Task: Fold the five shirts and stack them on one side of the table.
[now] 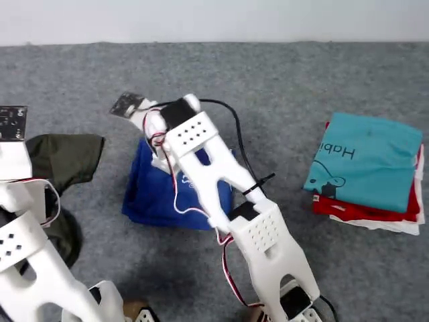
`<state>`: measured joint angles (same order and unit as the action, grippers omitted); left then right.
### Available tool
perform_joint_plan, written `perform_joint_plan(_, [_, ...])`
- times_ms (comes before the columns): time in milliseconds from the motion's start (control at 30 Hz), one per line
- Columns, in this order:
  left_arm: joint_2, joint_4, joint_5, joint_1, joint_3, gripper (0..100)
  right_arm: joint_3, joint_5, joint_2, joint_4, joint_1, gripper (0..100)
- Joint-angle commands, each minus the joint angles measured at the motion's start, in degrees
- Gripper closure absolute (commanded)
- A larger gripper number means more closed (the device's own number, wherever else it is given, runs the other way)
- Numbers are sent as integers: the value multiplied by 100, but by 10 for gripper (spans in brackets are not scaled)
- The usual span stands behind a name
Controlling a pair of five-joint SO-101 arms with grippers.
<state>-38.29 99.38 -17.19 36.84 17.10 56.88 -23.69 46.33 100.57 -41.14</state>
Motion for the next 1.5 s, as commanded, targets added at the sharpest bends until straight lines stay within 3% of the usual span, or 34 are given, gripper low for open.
perform_joint_plan(0, [-132,123,299,0,-40,977,44,-26,40,-66,-611,988])
perform_joint_plan(100, [-132,123,343,44,-40,977,44,-26,207,-409,-1059,988])
perform_joint_plan(233, [-132,123,299,659,-48,977,35,-26,374,-822,-1464,988])
perform_joint_plan(433, [-114,114,-70,1477,-31,977,378,-18,268,-356,-1648,988])
perform_joint_plan(567, [-105,105,-123,1495,-31,977,1037,-18,66,259,-1499,988])
perform_joint_plan(767, [-114,105,-132,1495,-31,977,905,-18,-136,215,-1033,988])
perform_joint_plan(1067, [-114,105,-149,1521,31,977,791,-18,1112,-620,-1622,988])
perform_joint_plan(1233, [-114,114,-149,1521,92,977,879,-26,1218,-365,-1727,988])
perform_joint_plan(1400, [-114,114,-149,1521,92,977,1407,35,796,259,-1341,988])
perform_joint_plan(1467, [-114,114,-149,1521,92,977,1327,387,479,259,-1068,988])
